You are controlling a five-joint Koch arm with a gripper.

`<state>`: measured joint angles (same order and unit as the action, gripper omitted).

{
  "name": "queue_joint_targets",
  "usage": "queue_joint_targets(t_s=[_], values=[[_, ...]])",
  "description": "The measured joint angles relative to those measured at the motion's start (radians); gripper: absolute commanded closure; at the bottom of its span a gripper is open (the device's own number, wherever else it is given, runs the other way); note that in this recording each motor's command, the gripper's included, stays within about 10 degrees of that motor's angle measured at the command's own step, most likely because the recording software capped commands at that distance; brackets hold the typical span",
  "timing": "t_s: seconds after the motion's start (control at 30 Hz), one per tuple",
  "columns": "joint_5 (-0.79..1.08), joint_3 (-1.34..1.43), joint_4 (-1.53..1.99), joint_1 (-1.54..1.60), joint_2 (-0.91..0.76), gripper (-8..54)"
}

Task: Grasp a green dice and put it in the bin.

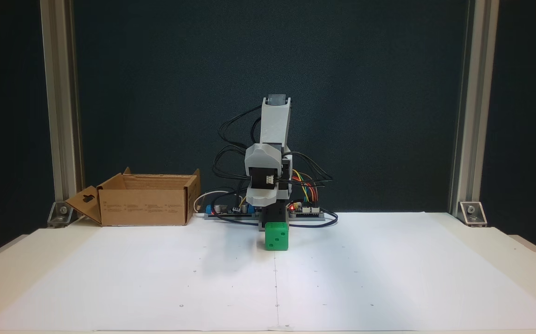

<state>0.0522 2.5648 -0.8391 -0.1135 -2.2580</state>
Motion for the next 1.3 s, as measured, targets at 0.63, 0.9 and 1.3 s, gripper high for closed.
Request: queue_joint_targets(t_s=[0.63, 0.9, 1.3], values=[[0.064, 0.101, -0.388, 0.077, 0.112, 0.7], [0.064, -0.005, -0.506, 0.078, 0.112, 0.7], [0.072, -0.127, -0.252, 0.04, 0.103, 0.7]])
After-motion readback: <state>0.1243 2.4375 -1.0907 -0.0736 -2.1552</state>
